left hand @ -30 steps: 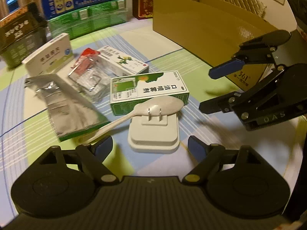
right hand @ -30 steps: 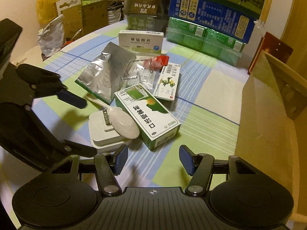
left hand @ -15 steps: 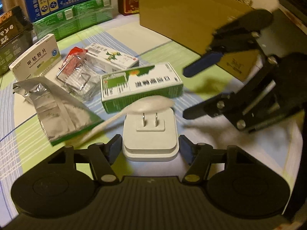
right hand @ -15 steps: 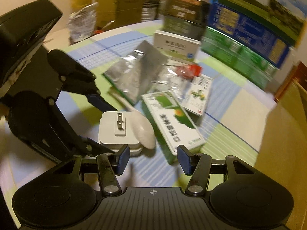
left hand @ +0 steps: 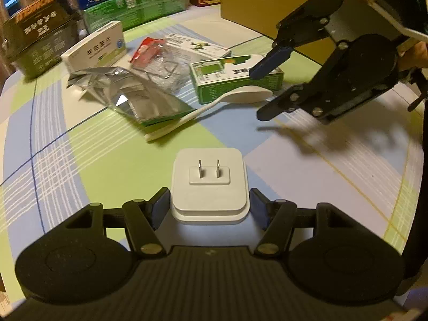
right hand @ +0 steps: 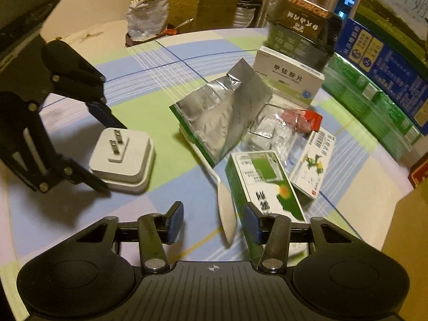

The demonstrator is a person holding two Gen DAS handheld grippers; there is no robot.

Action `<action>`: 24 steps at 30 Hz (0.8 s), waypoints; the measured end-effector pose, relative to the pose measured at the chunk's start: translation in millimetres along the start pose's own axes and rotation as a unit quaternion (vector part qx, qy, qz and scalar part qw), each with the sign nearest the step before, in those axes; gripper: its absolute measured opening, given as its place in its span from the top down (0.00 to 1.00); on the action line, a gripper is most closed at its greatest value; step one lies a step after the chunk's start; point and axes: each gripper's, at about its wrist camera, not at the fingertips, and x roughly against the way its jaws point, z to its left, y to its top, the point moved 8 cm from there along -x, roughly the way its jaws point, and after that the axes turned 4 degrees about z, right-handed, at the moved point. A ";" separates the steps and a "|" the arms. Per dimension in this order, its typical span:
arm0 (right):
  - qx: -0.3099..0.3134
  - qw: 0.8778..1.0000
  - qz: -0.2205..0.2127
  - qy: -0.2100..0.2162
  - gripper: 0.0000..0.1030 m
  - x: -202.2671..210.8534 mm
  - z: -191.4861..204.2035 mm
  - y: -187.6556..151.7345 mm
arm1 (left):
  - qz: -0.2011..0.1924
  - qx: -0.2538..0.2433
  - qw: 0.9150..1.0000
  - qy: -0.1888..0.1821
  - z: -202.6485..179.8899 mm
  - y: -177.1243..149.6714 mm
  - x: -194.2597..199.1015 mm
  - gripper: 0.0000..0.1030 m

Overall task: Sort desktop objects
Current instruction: 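Grasp the white plug charger with the left tool, then grasp the white plastic spoon by its bowl with the right tool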

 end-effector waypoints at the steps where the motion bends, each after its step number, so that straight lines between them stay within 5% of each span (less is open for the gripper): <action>1: 0.005 1.000 0.003 -0.002 0.61 -4.3 0.9 1.4 | -0.001 0.002 1.000 0.001 1.1 -0.8 0.4 0.42; 9: 0.017 0.999 0.007 -0.028 0.80 -25.0 4.2 8.7 | -0.012 0.025 1.000 0.005 4.6 0.6 -3.5 0.38; 13: 0.004 0.999 0.008 -0.031 0.80 -24.0 5.0 8.7 | -0.016 0.035 0.999 0.006 6.5 1.7 -5.8 0.37; 18: -0.057 0.998 0.012 0.001 0.83 -9.8 7.5 1.6 | -0.022 0.043 0.999 0.003 5.5 4.1 -5.9 0.37; 24: -0.187 0.980 0.021 0.061 0.89 7.9 -5.0 -14.9 | -0.020 0.041 0.999 -0.002 0.2 4.0 -4.4 0.37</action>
